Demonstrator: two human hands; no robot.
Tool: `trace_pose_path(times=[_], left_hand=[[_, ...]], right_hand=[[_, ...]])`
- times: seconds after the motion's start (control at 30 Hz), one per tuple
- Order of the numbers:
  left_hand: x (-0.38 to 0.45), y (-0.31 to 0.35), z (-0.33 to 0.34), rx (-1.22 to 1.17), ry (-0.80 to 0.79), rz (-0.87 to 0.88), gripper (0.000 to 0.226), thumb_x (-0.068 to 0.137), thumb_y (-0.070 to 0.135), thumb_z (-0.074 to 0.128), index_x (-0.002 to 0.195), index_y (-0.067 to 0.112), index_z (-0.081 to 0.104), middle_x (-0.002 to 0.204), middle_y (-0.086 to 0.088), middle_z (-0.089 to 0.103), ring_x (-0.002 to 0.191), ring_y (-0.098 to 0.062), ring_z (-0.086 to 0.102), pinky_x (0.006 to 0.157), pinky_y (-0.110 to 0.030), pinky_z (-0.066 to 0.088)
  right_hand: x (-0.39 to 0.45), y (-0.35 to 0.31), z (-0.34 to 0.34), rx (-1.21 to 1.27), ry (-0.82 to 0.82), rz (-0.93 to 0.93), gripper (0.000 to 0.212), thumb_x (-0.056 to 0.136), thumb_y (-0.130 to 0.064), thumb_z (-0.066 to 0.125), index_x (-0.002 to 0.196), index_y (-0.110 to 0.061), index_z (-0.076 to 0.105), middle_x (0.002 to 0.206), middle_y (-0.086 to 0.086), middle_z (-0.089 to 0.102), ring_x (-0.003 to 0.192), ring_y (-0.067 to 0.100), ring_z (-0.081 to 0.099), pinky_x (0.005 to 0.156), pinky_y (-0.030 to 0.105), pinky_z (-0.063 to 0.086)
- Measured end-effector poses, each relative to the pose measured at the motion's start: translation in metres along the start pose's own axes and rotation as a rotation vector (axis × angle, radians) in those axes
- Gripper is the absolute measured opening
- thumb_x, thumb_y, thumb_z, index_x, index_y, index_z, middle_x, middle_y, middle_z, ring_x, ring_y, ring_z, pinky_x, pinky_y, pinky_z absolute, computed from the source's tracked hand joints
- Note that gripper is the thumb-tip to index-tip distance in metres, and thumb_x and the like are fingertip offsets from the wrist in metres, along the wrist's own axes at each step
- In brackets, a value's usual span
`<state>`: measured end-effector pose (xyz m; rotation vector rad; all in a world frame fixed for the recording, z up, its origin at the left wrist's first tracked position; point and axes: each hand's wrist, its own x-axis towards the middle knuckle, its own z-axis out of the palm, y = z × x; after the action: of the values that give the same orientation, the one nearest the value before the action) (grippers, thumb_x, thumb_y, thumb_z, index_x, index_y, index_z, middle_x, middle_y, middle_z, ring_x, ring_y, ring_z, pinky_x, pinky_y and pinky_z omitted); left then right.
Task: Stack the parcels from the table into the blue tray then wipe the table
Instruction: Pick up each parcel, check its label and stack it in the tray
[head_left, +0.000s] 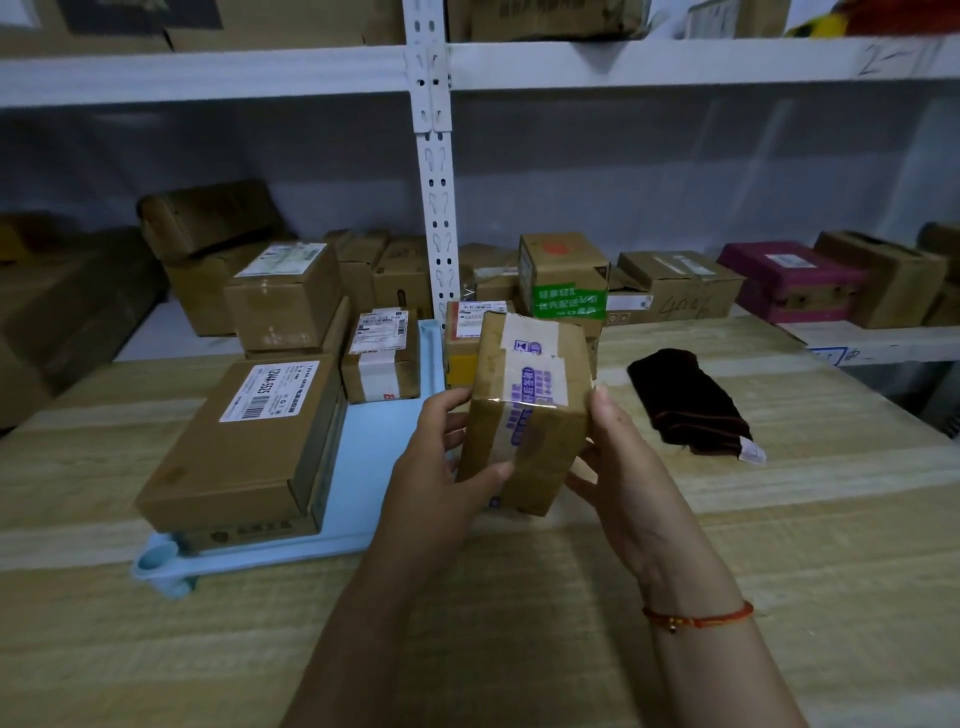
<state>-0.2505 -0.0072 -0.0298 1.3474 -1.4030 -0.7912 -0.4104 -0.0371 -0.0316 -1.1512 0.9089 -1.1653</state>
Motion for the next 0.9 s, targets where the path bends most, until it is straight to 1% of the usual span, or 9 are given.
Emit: trace_pose_path(times=[0.07, 0.13, 0.23, 0.37, 0.47, 0.53, 0.7, 0.83, 0.9], left_hand=[[0.0, -0.001, 0.0, -0.005, -0.002, 0.023, 0.063, 0.08, 0.011, 0.074, 0.129, 0.037, 0.043, 0.13, 0.008, 0.058, 0.124, -0.013, 0.053, 0.101, -0.04, 0.049], [0.0, 0.0, 0.0, -0.025, -0.017, 0.04, 0.063, 0.08, 0.013, 0.075, 0.129, 0.037, 0.043, 0.132, 0.009, 0.057, 0.124, -0.009, 0.052, 0.096, -0.022, 0.05], [-0.003, 0.006, 0.001, -0.078, -0.059, 0.04, 0.066, 0.077, 0.021, 0.078, 0.131, 0.031, 0.041, 0.131, 0.01, 0.056, 0.12, -0.002, 0.052, 0.077, -0.001, 0.045], [-0.005, 0.017, 0.003, -0.164, -0.07, 0.012, 0.067, 0.068, 0.049, 0.075, 0.123, 0.031, 0.042, 0.122, 0.01, 0.061, 0.102, 0.005, 0.061, 0.07, -0.003, 0.047], [-0.006, 0.021, 0.003, -0.245, -0.054, -0.02, 0.053, 0.067, 0.053, 0.056, 0.112, 0.028, 0.046, 0.115, 0.002, 0.066, 0.095, 0.0, 0.065, 0.068, -0.008, 0.049], [-0.006, 0.02, 0.003, -0.268, -0.044, -0.025, 0.048, 0.071, 0.053, 0.053, 0.109, 0.024, 0.048, 0.11, -0.002, 0.067, 0.094, -0.004, 0.066, 0.067, -0.011, 0.05], [-0.004, 0.015, 0.003, -0.298, -0.038, -0.048, 0.027, 0.091, 0.027, 0.056, 0.112, 0.013, 0.047, 0.115, -0.006, 0.063, 0.094, -0.006, 0.068, 0.067, -0.016, 0.054], [-0.003, 0.012, 0.004, -0.296, -0.043, -0.021, 0.022, 0.092, 0.016, 0.056, 0.11, 0.01, 0.044, 0.109, -0.001, 0.059, 0.092, 0.003, 0.065, 0.066, -0.013, 0.053], [-0.003, 0.01, 0.005, -0.27, -0.037, -0.017, 0.022, 0.091, 0.015, 0.058, 0.109, 0.012, 0.045, 0.111, -0.001, 0.057, 0.096, 0.0, 0.064, 0.066, -0.012, 0.052]], right_hand=[[0.0, -0.001, -0.001, 0.018, 0.029, -0.021, 0.055, 0.068, -0.066, 0.061, 0.11, -0.031, 0.065, 0.11, -0.014, 0.071, 0.121, 0.012, 0.057, 0.111, 0.052, 0.033], [0.001, -0.002, -0.002, 0.032, 0.042, -0.047, 0.04, 0.067, -0.054, 0.066, 0.098, -0.029, 0.065, 0.102, -0.013, 0.072, 0.118, 0.015, 0.058, 0.11, 0.052, 0.034], [0.001, -0.001, -0.004, 0.021, 0.033, -0.078, 0.038, 0.067, -0.041, 0.066, 0.102, -0.027, 0.063, 0.093, -0.015, 0.072, 0.107, 0.013, 0.061, 0.101, 0.046, 0.041], [0.001, -0.001, -0.005, 0.01, 0.005, -0.126, 0.048, 0.065, -0.033, 0.066, 0.112, -0.022, 0.062, 0.095, -0.017, 0.072, 0.09, 0.005, 0.067, 0.082, 0.033, 0.045], [0.001, 0.0, -0.007, 0.008, -0.019, -0.154, 0.052, 0.066, -0.02, 0.058, 0.117, -0.017, 0.061, 0.092, -0.019, 0.072, 0.088, 0.002, 0.067, 0.078, 0.028, 0.046], [0.001, 0.001, -0.008, 0.006, -0.04, -0.164, 0.055, 0.064, -0.015, 0.056, 0.118, -0.014, 0.061, 0.092, -0.016, 0.072, 0.089, 0.007, 0.066, 0.074, 0.025, 0.049], [0.003, 0.003, -0.01, -0.005, -0.054, -0.164, 0.061, 0.059, -0.008, 0.054, 0.119, -0.014, 0.059, 0.086, -0.011, 0.071, 0.08, 0.008, 0.064, 0.062, 0.021, 0.049], [0.002, 0.005, -0.011, -0.007, -0.053, -0.166, 0.061, 0.058, -0.006, 0.054, 0.117, -0.018, 0.06, 0.091, -0.007, 0.07, 0.084, 0.011, 0.065, 0.062, 0.023, 0.051], [0.001, 0.006, -0.011, -0.014, -0.051, -0.164, 0.062, 0.058, -0.005, 0.053, 0.117, -0.019, 0.06, 0.093, -0.004, 0.07, 0.084, 0.011, 0.065, 0.061, 0.023, 0.051]])
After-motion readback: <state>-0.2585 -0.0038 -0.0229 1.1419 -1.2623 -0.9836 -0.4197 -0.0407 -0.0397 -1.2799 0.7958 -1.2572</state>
